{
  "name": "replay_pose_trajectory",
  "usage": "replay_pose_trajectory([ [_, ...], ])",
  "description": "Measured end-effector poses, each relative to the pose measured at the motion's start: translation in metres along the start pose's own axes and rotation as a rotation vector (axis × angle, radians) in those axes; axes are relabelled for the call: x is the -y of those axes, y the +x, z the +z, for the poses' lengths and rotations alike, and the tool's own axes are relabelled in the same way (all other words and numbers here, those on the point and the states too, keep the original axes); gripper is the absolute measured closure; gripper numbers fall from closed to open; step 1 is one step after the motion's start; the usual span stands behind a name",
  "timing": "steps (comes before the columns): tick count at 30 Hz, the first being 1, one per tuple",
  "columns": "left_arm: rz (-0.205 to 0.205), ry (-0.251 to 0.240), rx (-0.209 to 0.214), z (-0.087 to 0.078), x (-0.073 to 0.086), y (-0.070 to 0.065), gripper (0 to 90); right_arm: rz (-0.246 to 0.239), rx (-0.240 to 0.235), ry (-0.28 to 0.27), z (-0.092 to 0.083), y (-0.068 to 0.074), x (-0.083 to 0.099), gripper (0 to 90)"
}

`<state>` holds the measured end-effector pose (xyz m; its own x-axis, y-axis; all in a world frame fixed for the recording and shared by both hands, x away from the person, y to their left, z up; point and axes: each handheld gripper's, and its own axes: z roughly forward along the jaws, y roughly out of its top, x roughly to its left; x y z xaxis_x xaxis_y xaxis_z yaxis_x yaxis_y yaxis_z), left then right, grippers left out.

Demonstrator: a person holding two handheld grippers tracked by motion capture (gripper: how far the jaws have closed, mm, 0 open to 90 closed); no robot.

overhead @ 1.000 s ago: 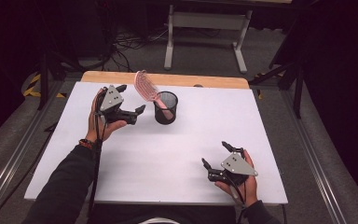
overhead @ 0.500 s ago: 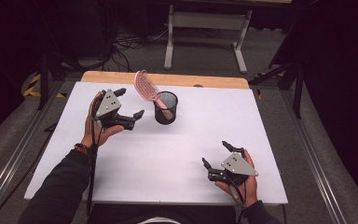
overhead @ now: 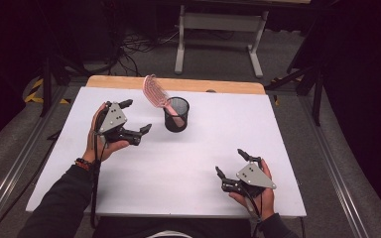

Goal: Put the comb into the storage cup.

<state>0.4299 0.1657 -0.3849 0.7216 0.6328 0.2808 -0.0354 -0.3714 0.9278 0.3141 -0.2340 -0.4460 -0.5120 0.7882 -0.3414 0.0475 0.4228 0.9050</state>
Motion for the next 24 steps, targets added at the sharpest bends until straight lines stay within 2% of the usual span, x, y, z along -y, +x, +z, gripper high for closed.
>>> replay_pose_trajectory([
  [3, 0.015, 0.003, 0.002, -0.002, 0.001, -0.003, 4.2, -0.002, 0.000, -0.001, 0.000, 0.000, 0.000, 12.9],
  [10, 0.016, -0.001, 0.020, -0.005, 0.004, -0.011, 4.5, -0.006, -0.001, -0.002, 0.000, 0.000, 0.000, 12.9],
  [15, 0.033, -0.006, 0.039, -0.008, 0.005, -0.019, 4.5, -0.003, 0.000, 0.000, 0.000, 0.000, 0.000, 12.8],
  [19, 0.045, -0.018, 0.034, -0.011, 0.007, -0.026, 5.7, -0.003, 0.001, 0.000, 0.000, 0.000, 0.000, 12.8],
  [24, 0.065, -0.008, 0.047, -0.016, 0.013, -0.032, 6.1, -0.002, 0.001, 0.001, 0.000, -0.001, 0.000, 12.8],
])
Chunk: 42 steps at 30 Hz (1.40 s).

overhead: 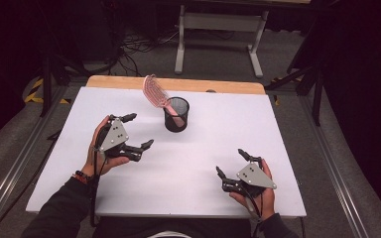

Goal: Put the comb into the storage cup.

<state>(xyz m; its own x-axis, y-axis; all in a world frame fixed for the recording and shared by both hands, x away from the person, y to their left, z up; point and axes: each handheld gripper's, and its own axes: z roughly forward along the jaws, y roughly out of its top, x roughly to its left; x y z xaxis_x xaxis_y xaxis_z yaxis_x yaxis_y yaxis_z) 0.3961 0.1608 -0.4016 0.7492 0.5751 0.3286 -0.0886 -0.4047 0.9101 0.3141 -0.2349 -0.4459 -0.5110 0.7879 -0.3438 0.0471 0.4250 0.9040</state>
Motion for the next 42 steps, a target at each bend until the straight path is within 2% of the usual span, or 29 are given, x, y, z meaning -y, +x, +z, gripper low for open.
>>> replay_pose_trajectory([
  [3, 0.003, 0.007, 0.001, -0.001, 0.003, -0.003, 5.2, -0.004, -0.002, 0.001, 0.000, 0.000, 0.000, 12.8],
  [13, 0.025, 0.006, 0.050, -0.013, 0.006, -0.013, 5.0, -0.008, -0.001, 0.004, -0.001, -0.001, 0.000, 12.8],
  [19, 0.038, 0.010, 0.053, -0.023, 0.009, -0.017, 4.9, -0.008, -0.002, 0.002, -0.002, -0.001, -0.001, 12.8],
  [25, 0.027, 0.014, 0.058, -0.033, 0.015, -0.019, 4.6, -0.006, -0.003, 0.002, -0.001, 0.000, -0.001, 12.8],
  [32, 0.035, 0.030, 0.063, -0.040, 0.023, -0.024, 4.4, -0.006, -0.003, 0.002, -0.002, 0.000, -0.002, 12.8],
  [42, 0.044, 0.048, 0.038, -0.052, 0.035, -0.032, 4.9, -0.004, -0.003, -0.002, -0.003, -0.001, -0.002, 12.8],
])
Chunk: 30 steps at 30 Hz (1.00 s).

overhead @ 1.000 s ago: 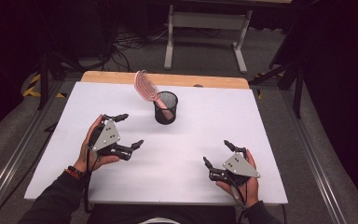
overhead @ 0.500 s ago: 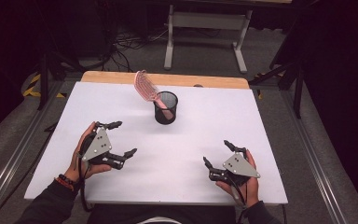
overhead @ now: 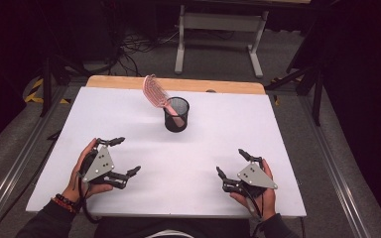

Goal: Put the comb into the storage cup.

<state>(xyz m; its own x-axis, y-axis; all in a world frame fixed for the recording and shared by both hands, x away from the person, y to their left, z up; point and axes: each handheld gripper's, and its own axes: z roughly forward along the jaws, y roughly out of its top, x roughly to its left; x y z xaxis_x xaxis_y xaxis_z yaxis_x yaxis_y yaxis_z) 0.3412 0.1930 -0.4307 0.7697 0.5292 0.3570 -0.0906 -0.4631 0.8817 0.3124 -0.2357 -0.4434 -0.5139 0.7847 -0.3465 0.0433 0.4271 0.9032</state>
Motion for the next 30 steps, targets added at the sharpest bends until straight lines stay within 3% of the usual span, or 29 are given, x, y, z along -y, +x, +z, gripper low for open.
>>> replay_pose_trajectory([
  [5, -0.015, -0.003, -0.014, -0.008, 0.008, 0.000, 5.0, -0.002, 0.002, -0.002, 0.000, 0.000, 0.000, 12.8],
  [16, -0.038, 0.037, -0.031, -0.020, 0.028, -0.002, 5.4, 0.005, -0.002, -0.002, 0.000, -0.001, 0.000, 12.8],
  [30, -0.137, 0.055, -0.038, -0.030, 0.052, -0.005, 5.1, 0.005, -0.009, 0.000, 0.001, 0.000, 0.001, 12.6],
])
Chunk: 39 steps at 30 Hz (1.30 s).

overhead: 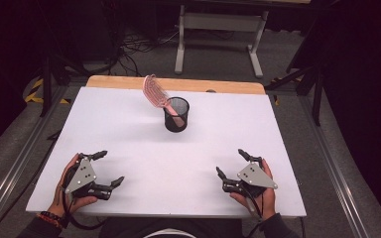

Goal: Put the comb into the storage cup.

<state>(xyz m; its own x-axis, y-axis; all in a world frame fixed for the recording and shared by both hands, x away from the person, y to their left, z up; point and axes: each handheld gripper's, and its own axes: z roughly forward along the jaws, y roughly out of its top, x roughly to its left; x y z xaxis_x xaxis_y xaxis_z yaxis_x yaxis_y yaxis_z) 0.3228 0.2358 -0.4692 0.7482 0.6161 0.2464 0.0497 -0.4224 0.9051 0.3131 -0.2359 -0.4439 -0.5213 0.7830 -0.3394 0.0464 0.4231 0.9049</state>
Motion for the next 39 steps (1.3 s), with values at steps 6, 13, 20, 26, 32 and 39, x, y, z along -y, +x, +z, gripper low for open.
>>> replay_pose_trajectory([
  [6, -0.016, 0.004, -0.001, -0.0014, 0.0032, -0.0005, 5.0, -0.004, -0.005, 0.000, 0.0007, 0.0000, 0.0005, 12.6],
  [13, -0.021, 0.006, -0.006, -0.0020, 0.0032, -0.0007, 4.9, -0.004, -0.005, -0.009, -0.0008, -0.0011, 0.0001, 12.6],
  [20, -0.011, 0.001, 0.009, -0.0022, 0.0031, -0.0005, 4.9, -0.015, -0.001, -0.004, -0.0017, 0.0006, -0.0006, 12.6],
  [26, -0.021, -0.009, 0.013, -0.0046, 0.0034, 0.0004, 4.9, -0.023, -0.002, -0.004, -0.0014, 0.0042, -0.0029, 12.7],
  [32, -0.022, -0.006, 0.016, -0.0030, 0.0040, 0.0005, 4.9, -0.022, -0.001, -0.002, -0.0003, 0.0030, -0.0020, 12.7],
  [39, -0.021, 0.003, 0.023, -0.0016, 0.0035, -0.0001, 4.9, -0.019, 0.001, -0.004, -0.0008, 0.0026, -0.0021, 12.6],
])
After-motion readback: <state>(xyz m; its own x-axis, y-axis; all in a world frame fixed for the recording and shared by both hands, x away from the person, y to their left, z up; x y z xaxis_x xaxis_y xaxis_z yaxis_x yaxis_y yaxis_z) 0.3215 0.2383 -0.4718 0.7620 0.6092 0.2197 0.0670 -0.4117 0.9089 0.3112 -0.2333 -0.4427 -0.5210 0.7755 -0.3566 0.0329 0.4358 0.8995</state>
